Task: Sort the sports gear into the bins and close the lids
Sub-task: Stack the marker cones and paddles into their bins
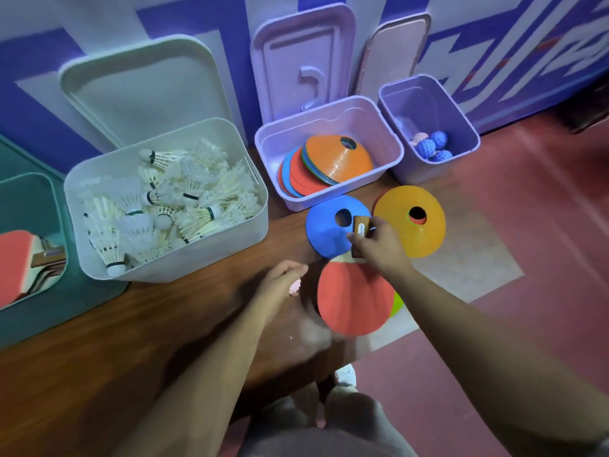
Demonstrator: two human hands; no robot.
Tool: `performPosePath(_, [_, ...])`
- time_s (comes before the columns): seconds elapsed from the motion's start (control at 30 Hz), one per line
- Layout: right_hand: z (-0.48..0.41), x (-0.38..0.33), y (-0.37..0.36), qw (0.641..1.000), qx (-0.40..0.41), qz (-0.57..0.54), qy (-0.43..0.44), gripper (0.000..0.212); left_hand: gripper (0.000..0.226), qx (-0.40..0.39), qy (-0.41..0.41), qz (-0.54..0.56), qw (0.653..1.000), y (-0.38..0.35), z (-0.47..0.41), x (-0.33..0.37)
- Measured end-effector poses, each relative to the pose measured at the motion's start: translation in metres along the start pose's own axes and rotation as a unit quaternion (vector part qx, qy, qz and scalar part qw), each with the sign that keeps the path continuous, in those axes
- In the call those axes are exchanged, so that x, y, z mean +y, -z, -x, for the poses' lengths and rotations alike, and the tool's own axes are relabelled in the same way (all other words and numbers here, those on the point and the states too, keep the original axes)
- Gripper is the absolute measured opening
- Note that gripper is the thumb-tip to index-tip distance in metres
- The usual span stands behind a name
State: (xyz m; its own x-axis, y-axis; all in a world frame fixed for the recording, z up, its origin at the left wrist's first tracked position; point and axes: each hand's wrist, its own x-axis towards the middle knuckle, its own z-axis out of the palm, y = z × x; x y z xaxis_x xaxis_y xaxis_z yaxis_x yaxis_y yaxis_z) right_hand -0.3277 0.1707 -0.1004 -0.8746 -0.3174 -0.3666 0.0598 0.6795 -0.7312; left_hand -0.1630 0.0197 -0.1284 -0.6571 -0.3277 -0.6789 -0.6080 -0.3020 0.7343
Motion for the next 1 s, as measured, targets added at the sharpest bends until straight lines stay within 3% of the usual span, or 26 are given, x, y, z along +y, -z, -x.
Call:
performPosePath(0.17, [0.003,-0.029,0.032,0.979,0.054,-0.193,-0.039,0.036,0.035,-0.030,-0.043,0.018,0.998,0.010,0.019,0.030])
performPosePath(0.3, [0.010,-0.048,0.048,0.933,0.084,-0.346,-0.058,0.032,0.026,-0.003,-0.058,0.049,0.997,0.016,0.027,0.055])
performPosePath(0.4, [0.013,-0.051,0.054,0.910,0.094,-0.399,-0.064,0.028,0.010,0.012,-0.065,0.073,0.995,0.015,0.031,0.072])
performPosePath(0.6, [0.012,-0.044,0.062,0.877,0.080,-0.464,-0.097,0.034,0.012,0.026,-0.062,0.052,0.996,0.010,0.041,0.094])
performPosePath(0.7, [0.005,-0.042,0.070,0.886,0.016,-0.456,-0.089,0.040,0.008,0.082,-0.098,0.101,0.987,0.009,0.033,0.108])
performPosePath(0.77, [-0.001,-0.043,0.083,0.912,-0.033,-0.403,-0.061,0.029,0.008,0.119,-0.124,0.116,0.978,0.008,0.027,0.123])
performPosePath(0.87, [-0.028,-0.037,0.103,0.971,-0.065,-0.229,0.020,0.028,0.015,0.133,-0.159,0.080,0.975,0.002,0.014,0.147])
performPosePath(1.0, [-0.064,-0.035,0.127,0.974,-0.188,-0.060,0.115,0.044,0.013,0.110,-0.171,0.021,0.979,-0.032,-0.001,0.183])
